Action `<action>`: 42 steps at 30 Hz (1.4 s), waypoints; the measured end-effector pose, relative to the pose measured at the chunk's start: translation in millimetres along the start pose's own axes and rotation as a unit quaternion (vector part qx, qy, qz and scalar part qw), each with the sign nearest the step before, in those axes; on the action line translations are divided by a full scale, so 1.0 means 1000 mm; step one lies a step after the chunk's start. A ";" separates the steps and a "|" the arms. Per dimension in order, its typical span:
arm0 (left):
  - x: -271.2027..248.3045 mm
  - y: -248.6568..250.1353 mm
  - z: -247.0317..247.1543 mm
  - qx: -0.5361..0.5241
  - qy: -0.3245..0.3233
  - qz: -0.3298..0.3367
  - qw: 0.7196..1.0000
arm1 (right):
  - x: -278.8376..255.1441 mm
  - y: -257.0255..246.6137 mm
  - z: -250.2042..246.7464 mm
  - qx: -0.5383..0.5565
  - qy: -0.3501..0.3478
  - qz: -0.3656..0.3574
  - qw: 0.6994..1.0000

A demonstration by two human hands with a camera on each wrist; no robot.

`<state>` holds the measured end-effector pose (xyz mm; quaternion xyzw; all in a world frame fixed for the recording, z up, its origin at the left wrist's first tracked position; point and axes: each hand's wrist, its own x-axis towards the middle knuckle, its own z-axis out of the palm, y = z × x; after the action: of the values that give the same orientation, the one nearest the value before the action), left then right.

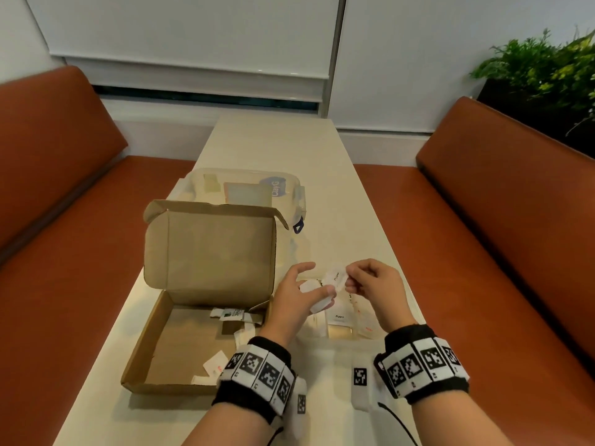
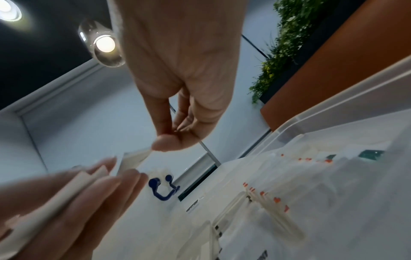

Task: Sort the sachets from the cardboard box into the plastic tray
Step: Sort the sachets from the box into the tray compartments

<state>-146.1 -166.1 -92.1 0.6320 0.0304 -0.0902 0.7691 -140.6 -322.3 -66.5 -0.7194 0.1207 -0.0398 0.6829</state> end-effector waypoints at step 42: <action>0.008 0.004 0.028 -0.053 0.040 -0.089 0.994 | -0.001 0.040 -0.063 -0.238 0.017 0.017 0.971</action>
<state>-139.8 -193.5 -84.2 0.5882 0.1214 -0.1312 0.7887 -160.4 -385.3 -102.3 -0.8584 0.1504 -0.0103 0.4904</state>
